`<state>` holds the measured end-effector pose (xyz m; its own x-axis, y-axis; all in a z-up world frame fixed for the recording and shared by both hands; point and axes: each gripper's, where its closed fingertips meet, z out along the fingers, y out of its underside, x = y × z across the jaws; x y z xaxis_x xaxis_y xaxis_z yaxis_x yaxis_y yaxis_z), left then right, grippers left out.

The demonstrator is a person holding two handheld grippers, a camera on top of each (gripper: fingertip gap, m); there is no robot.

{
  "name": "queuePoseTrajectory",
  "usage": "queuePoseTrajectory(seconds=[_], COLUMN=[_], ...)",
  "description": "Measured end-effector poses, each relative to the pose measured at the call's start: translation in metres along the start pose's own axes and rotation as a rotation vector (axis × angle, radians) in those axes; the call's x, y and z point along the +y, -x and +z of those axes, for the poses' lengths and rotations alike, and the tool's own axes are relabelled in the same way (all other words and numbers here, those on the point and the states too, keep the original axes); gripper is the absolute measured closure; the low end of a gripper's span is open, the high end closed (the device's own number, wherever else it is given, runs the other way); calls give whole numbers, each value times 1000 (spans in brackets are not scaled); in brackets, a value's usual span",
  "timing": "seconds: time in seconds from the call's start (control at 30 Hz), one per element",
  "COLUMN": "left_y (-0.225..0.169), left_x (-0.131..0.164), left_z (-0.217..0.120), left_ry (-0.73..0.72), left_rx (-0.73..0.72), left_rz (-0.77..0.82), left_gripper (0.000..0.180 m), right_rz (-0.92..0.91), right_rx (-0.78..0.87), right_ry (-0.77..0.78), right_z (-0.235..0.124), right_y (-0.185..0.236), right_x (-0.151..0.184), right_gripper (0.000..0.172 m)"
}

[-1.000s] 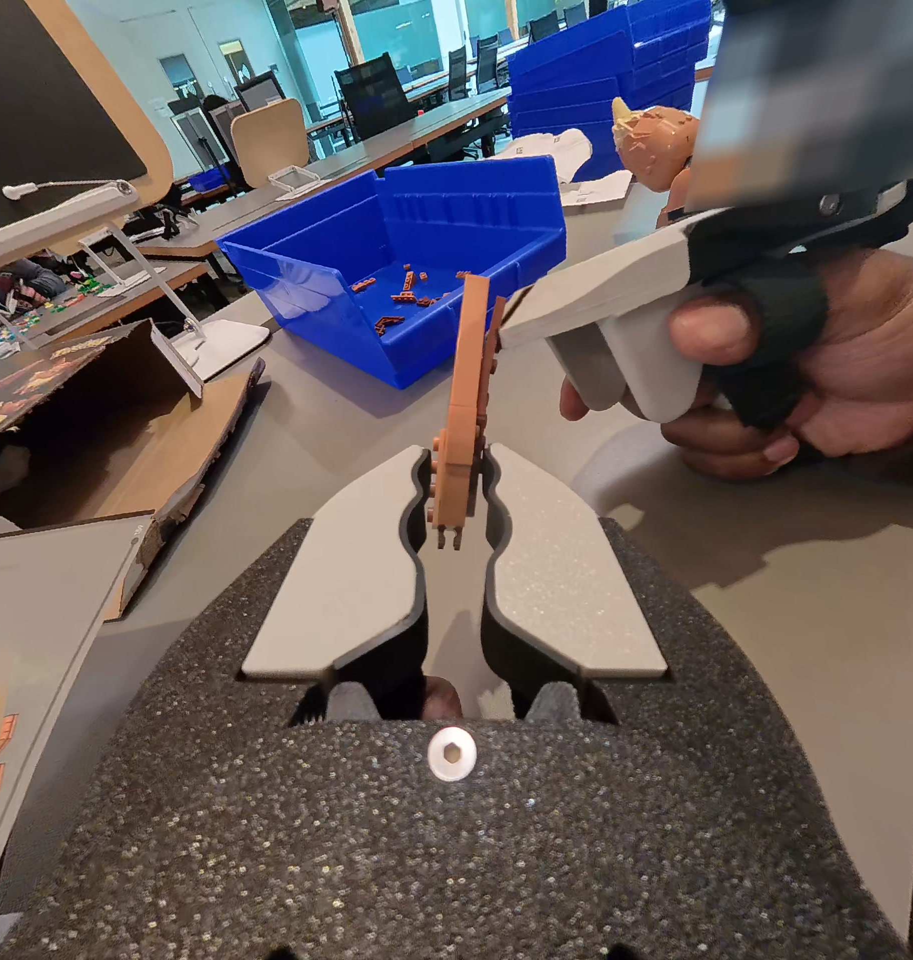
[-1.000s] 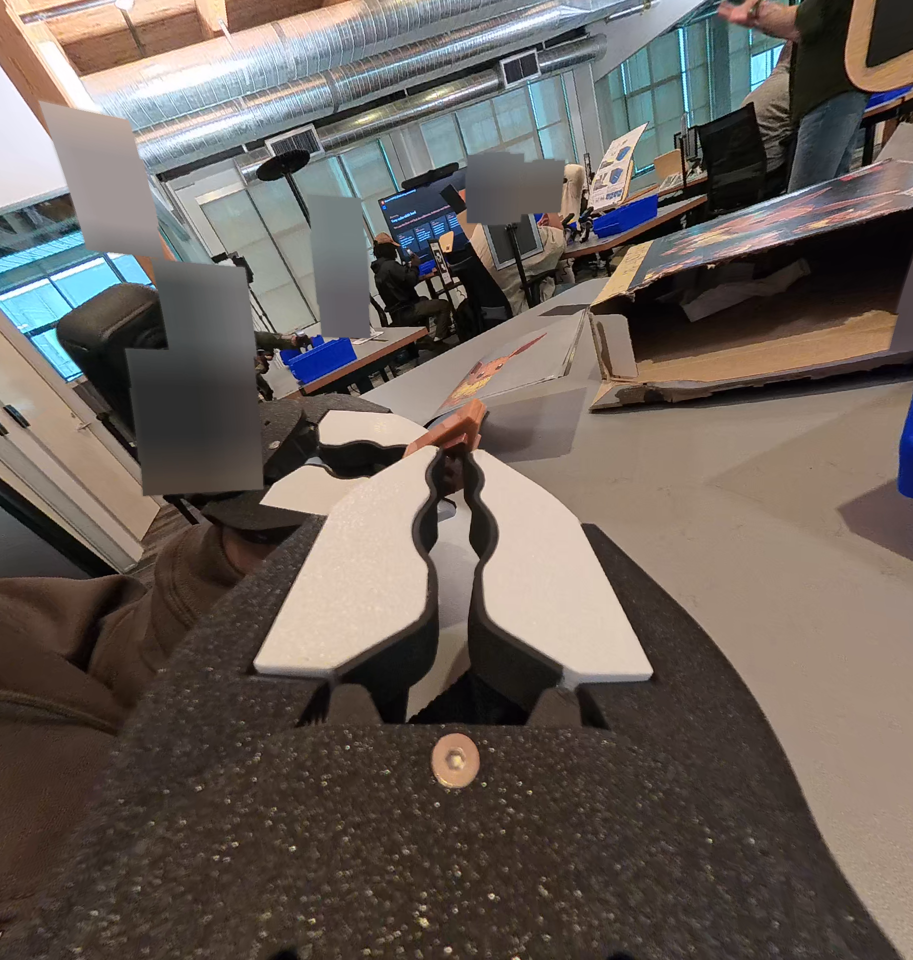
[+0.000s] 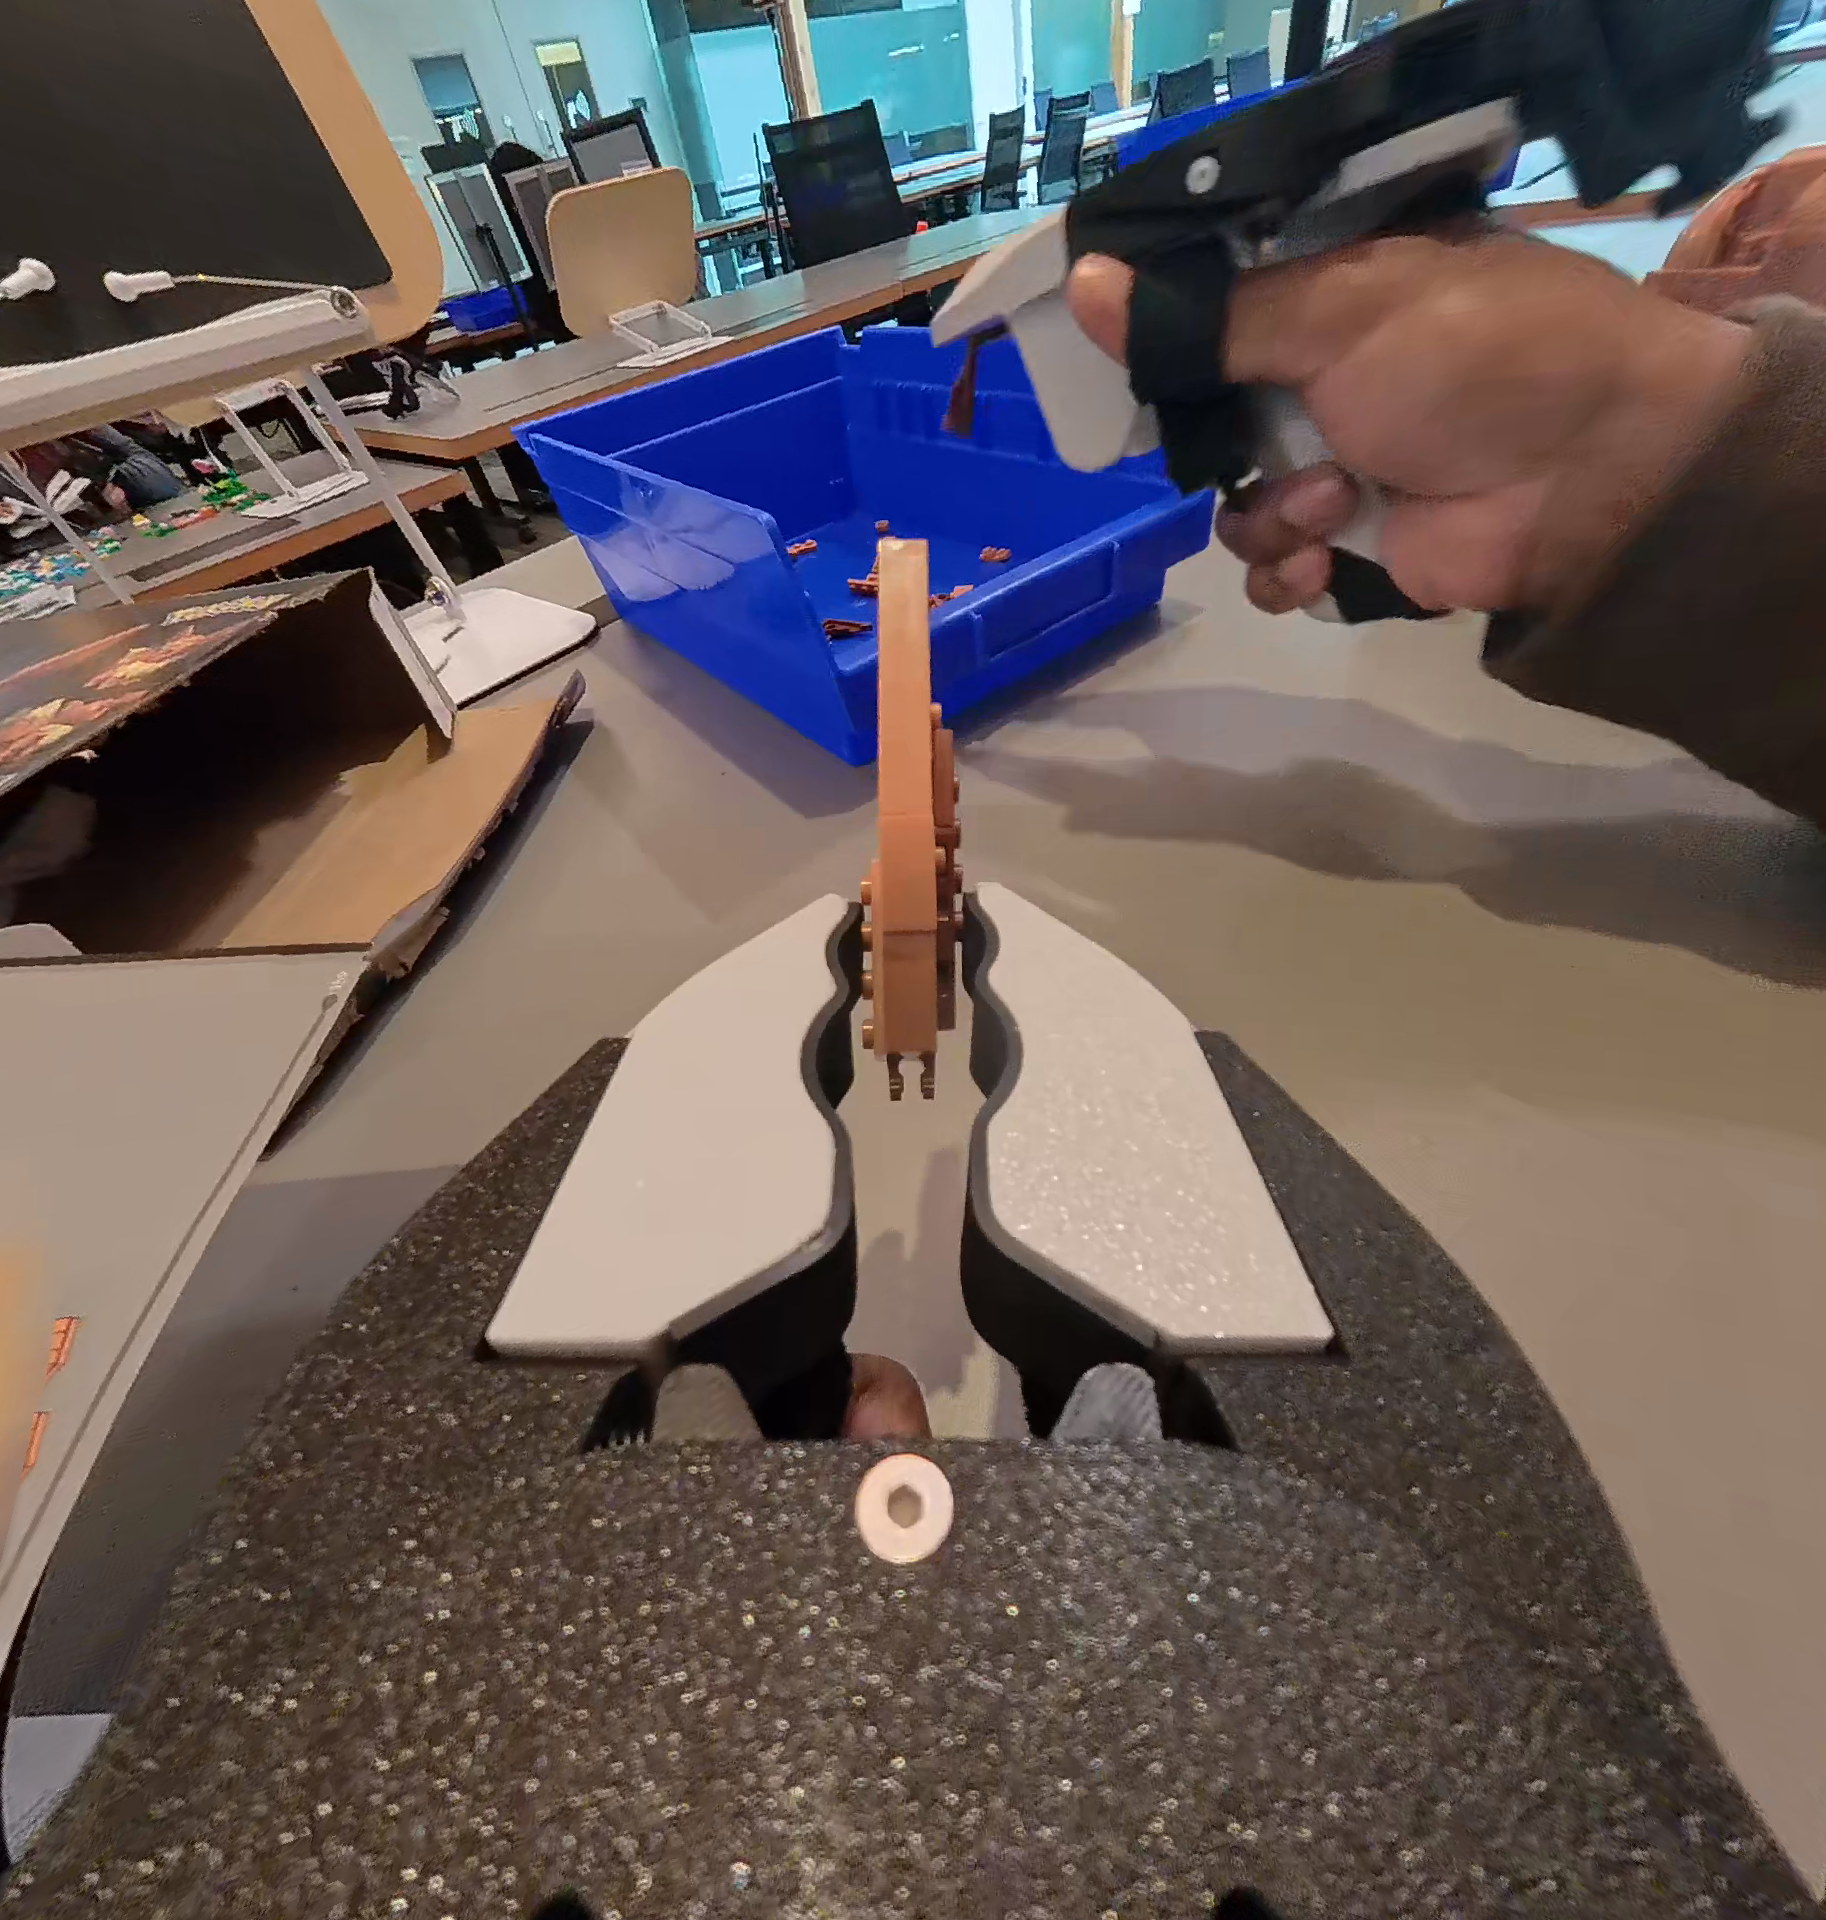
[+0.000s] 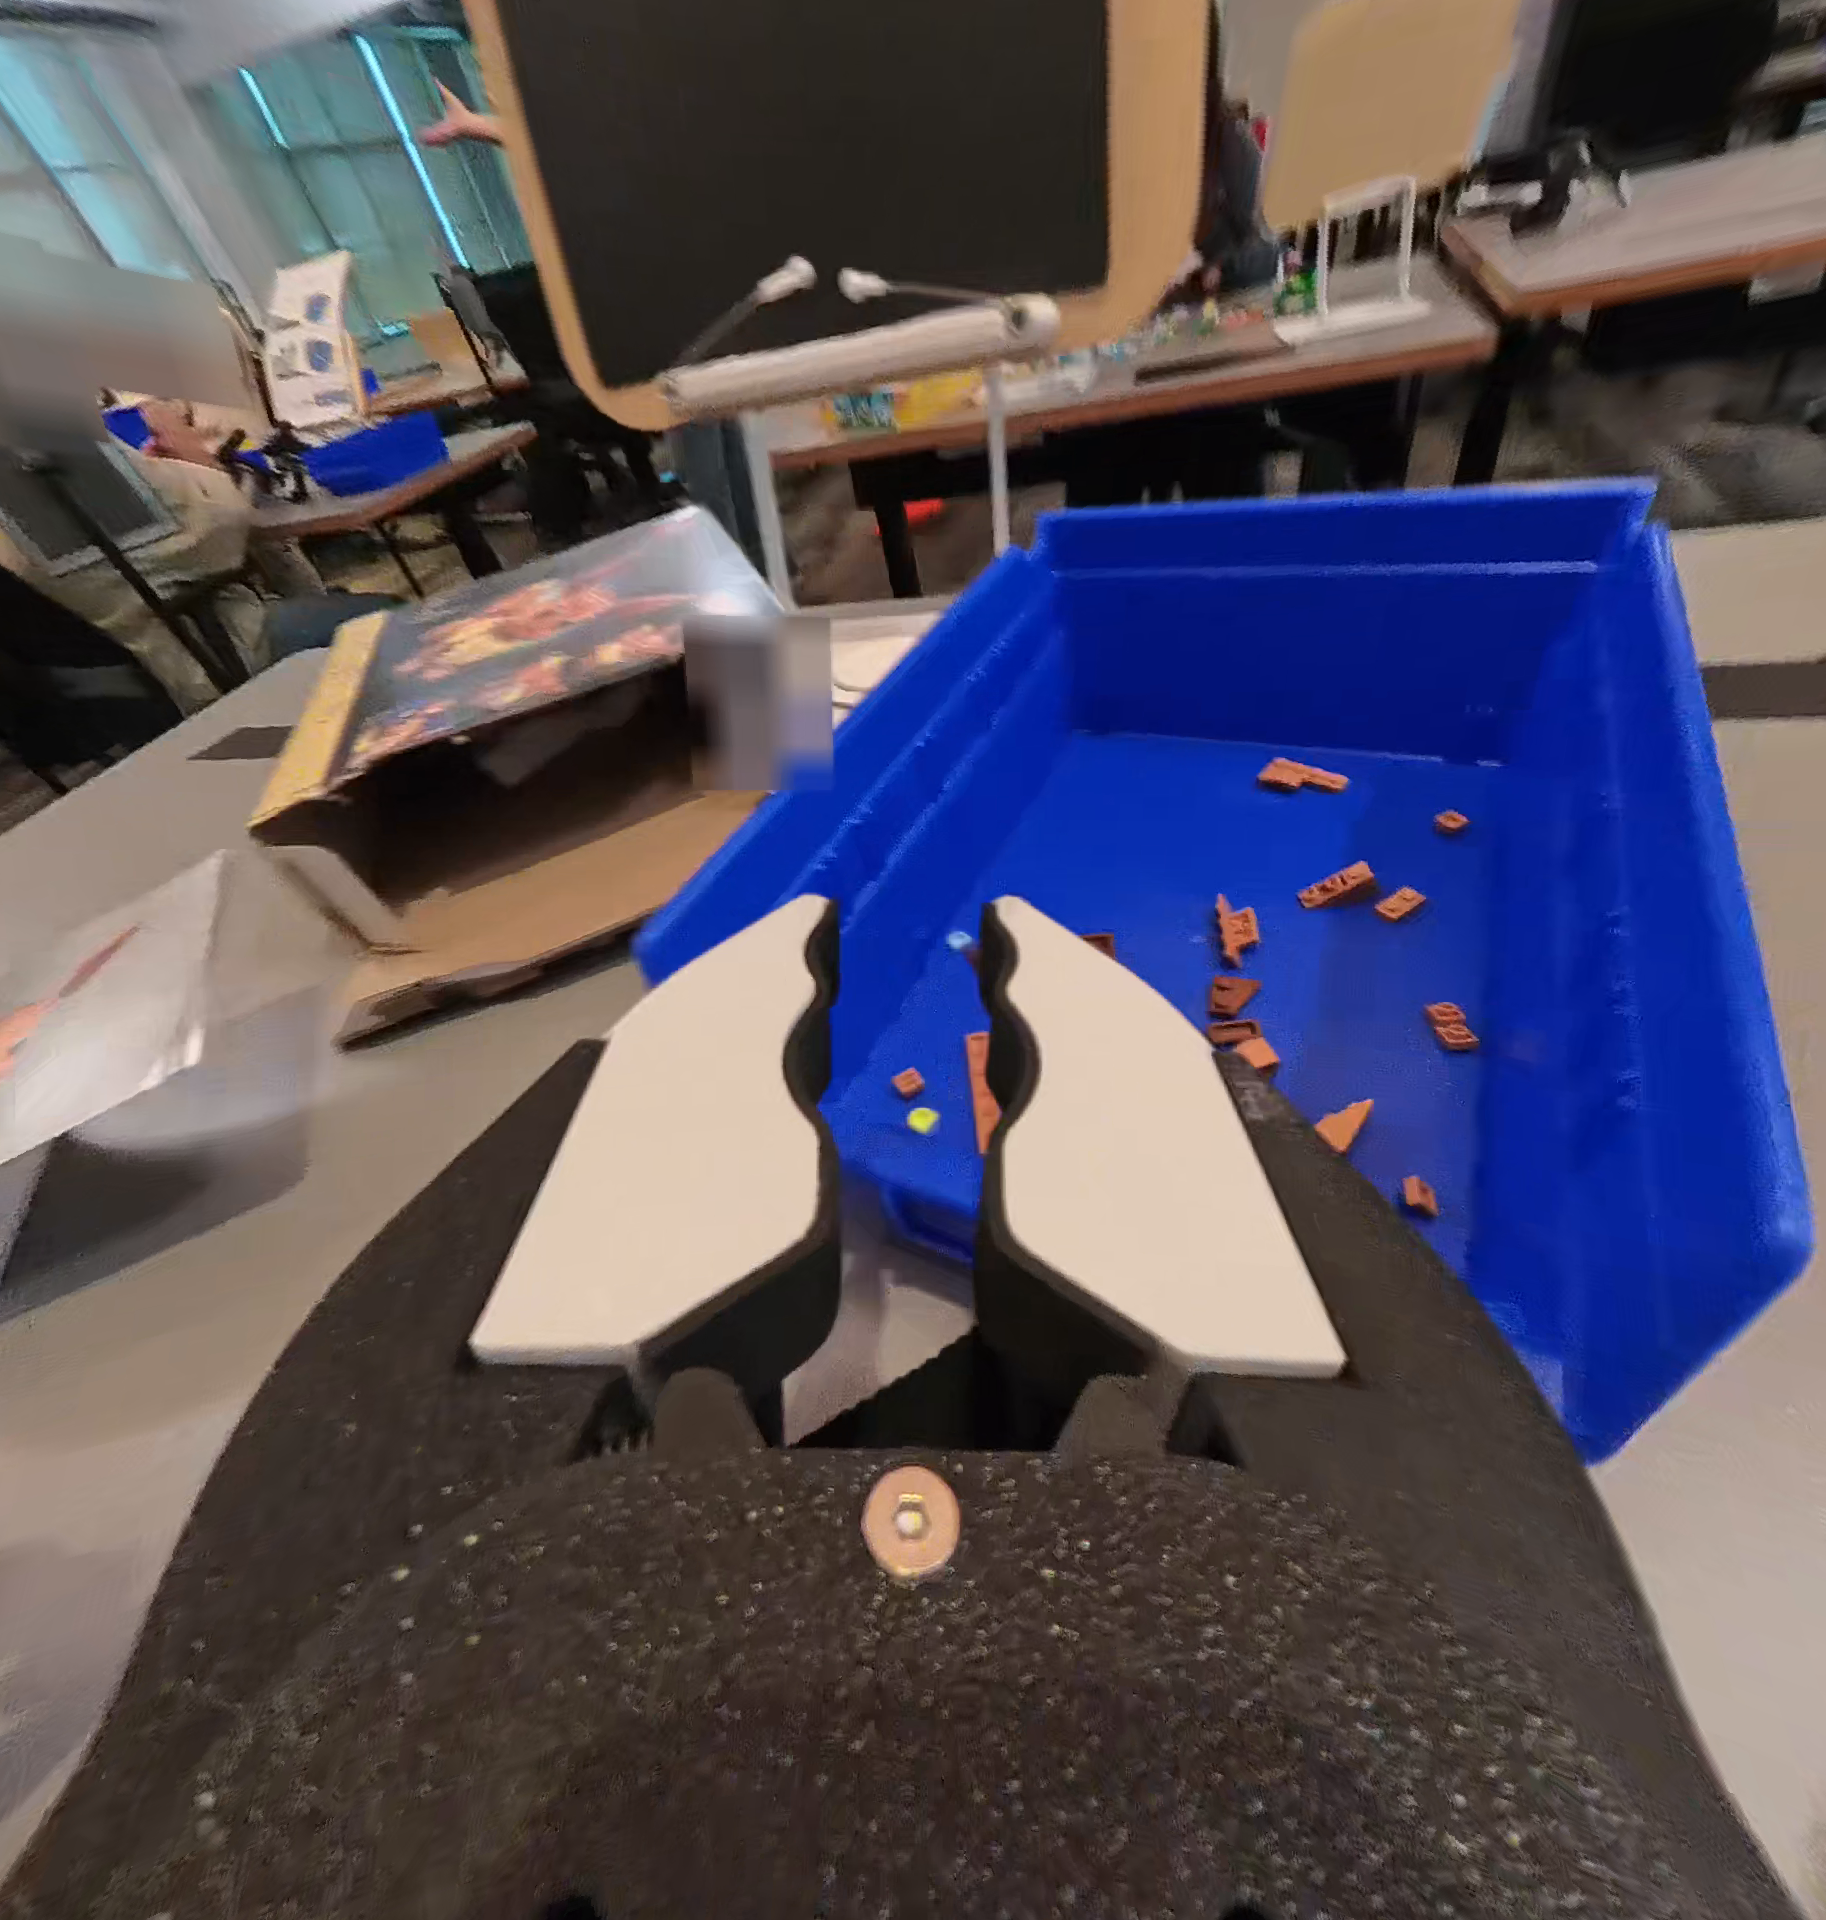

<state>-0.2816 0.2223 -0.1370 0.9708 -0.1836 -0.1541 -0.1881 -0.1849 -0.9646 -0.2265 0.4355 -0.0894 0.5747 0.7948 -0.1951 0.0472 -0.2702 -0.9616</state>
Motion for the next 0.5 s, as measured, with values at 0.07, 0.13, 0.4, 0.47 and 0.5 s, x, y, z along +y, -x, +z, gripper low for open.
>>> queuePoseTrajectory(seconds=[0.07, 0.13, 0.4, 0.47, 0.5], left_y=[-1, -3, -14, -21, -25], left_x=[0, 1, -6, -11, -14], left_z=[0, 1, -2, -5, -7], left_ry=[2, 6, -54, -90, -111], left_rx=[10, 22, 161, 265, 316], left_rz=[-7, -10, -149, -246, -291], left_gripper=[163, 163, 163, 163, 163], right_rz=[57, 126, 32, 20, 7], right_rx=[-6, -57, -378, -535, -602], right_ry=[38, 56, -144, -129, -123], right_z=[13, 15, -40, -59, -68], right_y=[-15, -16, 58, 97, 114], right_x=[9, 23, 9, 23, 30], right_gripper=[136, 131, 138, 139, 140])
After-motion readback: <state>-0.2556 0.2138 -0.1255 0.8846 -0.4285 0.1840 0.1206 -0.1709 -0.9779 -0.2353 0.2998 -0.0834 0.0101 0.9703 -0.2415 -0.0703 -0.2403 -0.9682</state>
